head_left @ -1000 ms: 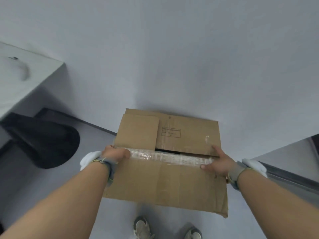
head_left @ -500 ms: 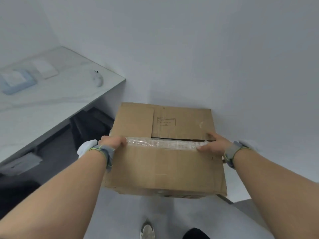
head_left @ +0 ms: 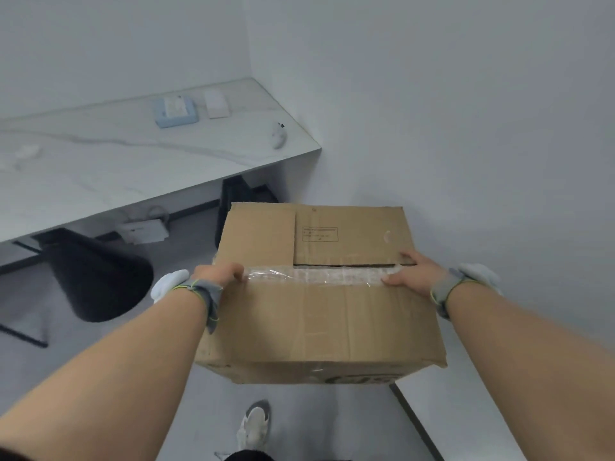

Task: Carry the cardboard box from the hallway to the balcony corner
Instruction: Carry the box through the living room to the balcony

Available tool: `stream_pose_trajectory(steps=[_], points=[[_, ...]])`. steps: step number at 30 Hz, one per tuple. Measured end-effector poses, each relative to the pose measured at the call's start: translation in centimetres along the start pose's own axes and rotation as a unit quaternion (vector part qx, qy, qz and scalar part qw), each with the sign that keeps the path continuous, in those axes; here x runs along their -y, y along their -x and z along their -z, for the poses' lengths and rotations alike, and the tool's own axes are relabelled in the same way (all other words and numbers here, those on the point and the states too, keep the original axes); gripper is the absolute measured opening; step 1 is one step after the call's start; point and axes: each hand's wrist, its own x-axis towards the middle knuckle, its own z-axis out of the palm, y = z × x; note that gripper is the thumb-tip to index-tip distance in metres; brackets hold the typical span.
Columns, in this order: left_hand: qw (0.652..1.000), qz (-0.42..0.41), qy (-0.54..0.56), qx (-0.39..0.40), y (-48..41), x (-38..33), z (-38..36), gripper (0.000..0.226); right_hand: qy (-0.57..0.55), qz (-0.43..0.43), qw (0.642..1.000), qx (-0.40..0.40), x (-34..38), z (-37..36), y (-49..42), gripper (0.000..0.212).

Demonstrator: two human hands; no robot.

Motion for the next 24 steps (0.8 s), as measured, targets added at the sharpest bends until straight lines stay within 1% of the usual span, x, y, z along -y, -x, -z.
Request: stream_pose_trajectory(steps=[2, 3, 6, 8, 9, 10, 12, 13, 15, 16, 19, 22, 24], points=[[0.999, -0.026, 0.02, -0.014, 0.8, 1.5, 0.2, 0.047, 0.009, 0.007, 1.0, 0.007, 0.3, -0.3, -0.1, 0.085], [0.999, -0.033, 0.027, -0.025, 1.3, 2.5, 0.5, 0.045, 0.015, 0.013, 1.0, 0.015, 0.5, -0.8, -0.1, 0.083], [0.998, 0.022, 0.049, -0.046, 3.0, 5.1, 1.8, 0.03, 0.045, 0.031, 0.998, 0.036, 1.3, -2.4, 0.3, 0.08], [0.996, 0.03, 0.059, -0.061, 3.9, 7.2, 3.1, 0.022, 0.067, 0.046, 0.995, 0.055, 2.2, -4.1, 1.0, 0.079], [0.995, 0.027, 0.067, -0.067, 4.2, 8.2, 3.8, 0.022, 0.077, 0.052, 0.994, 0.06, 2.6, -4.8, 1.3, 0.078], [0.993, 0.029, 0.081, -0.078, 4.6, 9.6, 4.7, 0.029, 0.088, 0.06, 0.992, 0.069, 3.1, -5.9, 1.8, 0.078], [0.987, 0.043, 0.124, -0.091, 5.3, 12.4, 6.2, 0.048, 0.106, 0.072, 0.988, 0.084, 3.9, -7.8, 2.7, 0.079], [0.983, 0.048, 0.146, -0.099, 5.6, 14.1, 7.2, 0.051, 0.119, 0.081, 0.985, 0.092, 4.5, -9.1, 3.5, 0.08], [0.977, 0.059, 0.174, -0.109, 6.3, 17.1, 9.2, 0.044, 0.141, 0.099, 0.979, 0.105, 5.7, -11.5, 4.8, 0.08], [0.973, 0.063, 0.189, -0.113, 6.5, 18.7, 10.2, 0.045, 0.148, 0.105, 0.977, 0.112, 6.3, -12.8, 5.5, 0.08], [0.963, 0.086, 0.218, -0.132, 7.4, 23.8, 13.4, 0.057, 0.166, 0.126, 0.969, 0.131, 7.9, -17.2, 8.4, 0.077], [0.958, 0.102, 0.242, -0.12, 8.5, 28.7, 16.4, 0.069, 0.166, 0.143, 0.966, 0.14, 8.6, -21.6, 11.4, 0.077], [0.954, 0.114, 0.255, -0.114, 9.6, 31.9, 18.3, 0.068, 0.172, 0.158, 0.96, 0.152, 9.3, -24.6, 13.6, 0.079]])
